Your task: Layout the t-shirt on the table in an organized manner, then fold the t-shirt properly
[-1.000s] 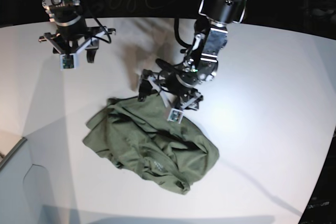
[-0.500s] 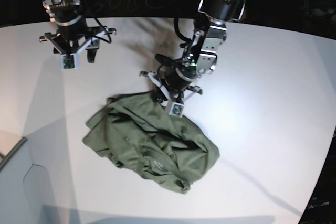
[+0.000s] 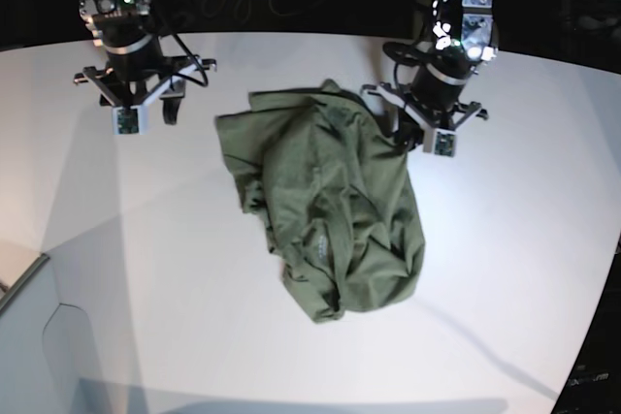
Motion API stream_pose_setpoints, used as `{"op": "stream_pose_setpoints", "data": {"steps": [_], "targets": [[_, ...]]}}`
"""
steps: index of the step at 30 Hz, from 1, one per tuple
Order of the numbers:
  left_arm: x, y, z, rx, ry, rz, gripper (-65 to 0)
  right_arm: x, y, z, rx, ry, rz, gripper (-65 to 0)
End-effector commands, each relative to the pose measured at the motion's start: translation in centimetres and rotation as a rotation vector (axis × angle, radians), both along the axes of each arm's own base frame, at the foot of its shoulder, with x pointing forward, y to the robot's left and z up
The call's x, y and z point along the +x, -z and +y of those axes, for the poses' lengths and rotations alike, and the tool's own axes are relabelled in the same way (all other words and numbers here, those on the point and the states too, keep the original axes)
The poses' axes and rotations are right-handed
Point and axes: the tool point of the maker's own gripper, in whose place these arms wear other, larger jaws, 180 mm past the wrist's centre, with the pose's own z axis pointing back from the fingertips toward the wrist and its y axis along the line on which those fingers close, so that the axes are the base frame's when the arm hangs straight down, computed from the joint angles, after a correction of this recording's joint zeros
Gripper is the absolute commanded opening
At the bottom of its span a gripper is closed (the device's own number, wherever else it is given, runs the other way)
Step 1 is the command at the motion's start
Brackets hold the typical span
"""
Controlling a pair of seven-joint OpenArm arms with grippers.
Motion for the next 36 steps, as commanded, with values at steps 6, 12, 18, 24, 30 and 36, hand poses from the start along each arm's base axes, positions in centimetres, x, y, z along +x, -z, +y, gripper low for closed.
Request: {"op": "stream_pose_setpoints", "data": {"steps": [6, 12, 18, 24, 30, 36], "targets": [[0.0, 0.4, 2.3, -0.007, -0.074, -0.008, -64.9, 1.5, -1.6, 4.1, 0.049, -0.101, -0.065, -37.9], [-0.7, 1.2, 2.4, -0.006, -0.074, 0.016, -64.9, 2.4, -2.3, 11.4, 0.135, -0.276, -0.093, -27.9], [-1.0, 1.5, 2.6, -0.001, -0.073, 0.025, -64.9, 4.0, 0.6, 16.3, 0.168, -0.369, -0.037, -26.9], [-1.1, 1.5, 2.6, -0.001, -0.073, 0.028, -64.9, 6.0, 3.1, 17.7, 0.168, -0.365, 0.018, -26.9], [-1.1, 1.5, 2.6, 0.001, -0.072, 0.028, -64.9, 6.6, 4.5, 17.7, 0.152, -0.368, 0.047, -34.0], [-1.2, 1.6, 2.7, 0.001, -0.074, 0.028, -64.9, 7.4, 4.6, 17.0, 0.139, -0.356, 0.047, -65.0]]}}
